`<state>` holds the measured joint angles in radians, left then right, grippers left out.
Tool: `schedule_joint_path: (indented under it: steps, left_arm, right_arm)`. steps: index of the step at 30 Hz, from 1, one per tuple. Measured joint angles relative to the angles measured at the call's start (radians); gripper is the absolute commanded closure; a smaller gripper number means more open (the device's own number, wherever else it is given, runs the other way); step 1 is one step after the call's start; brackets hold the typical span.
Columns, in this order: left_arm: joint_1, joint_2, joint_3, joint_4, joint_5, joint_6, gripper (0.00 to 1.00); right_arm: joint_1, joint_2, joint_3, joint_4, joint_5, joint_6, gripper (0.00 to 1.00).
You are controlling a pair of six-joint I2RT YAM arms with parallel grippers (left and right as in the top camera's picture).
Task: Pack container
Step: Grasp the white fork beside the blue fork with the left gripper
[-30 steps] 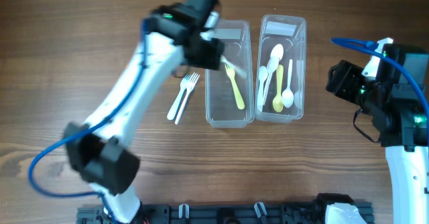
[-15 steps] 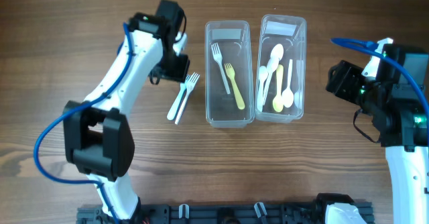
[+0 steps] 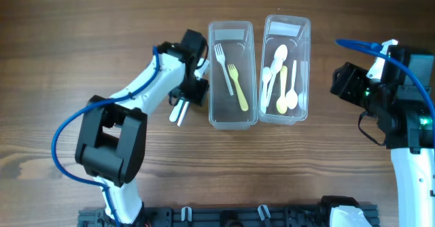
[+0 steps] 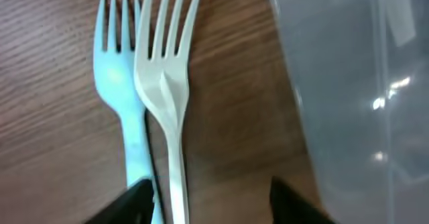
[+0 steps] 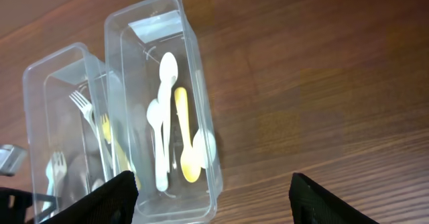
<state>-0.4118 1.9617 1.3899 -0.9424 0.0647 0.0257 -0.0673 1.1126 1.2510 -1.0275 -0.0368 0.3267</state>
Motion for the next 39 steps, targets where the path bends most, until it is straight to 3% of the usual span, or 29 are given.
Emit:
schedule_joint_path:
  steps: [11,22,29,36,39]
  left_arm:
    - [0.005,-0.019,-0.068,0.118,0.005,0.0,0.43]
    - [0.002,-0.009,-0.151,0.166,0.005,0.023,0.5]
    - [0.002,-0.009,-0.156,0.174,0.005,0.024,0.96]
    - [0.002,-0.01,-0.157,0.17,0.004,0.022,0.96]
    - [0.006,-0.015,-0.132,0.07,-0.019,0.01,0.96]
  right_arm:
    - [0.0,0.0,0.0,-0.005,0.0,0.0,0.27]
    - [0.0,0.0,0.0,-0.01,0.0,0.0,0.27]
    - [0.0,0.0,0.0,-0.011,0.0,0.0,0.27]
    - [0.0,0.0,0.0,-0.012,0.0,0.0,0.27]
    - [0.0,0.0,0.0,-0.012,0.0,0.0,0.27]
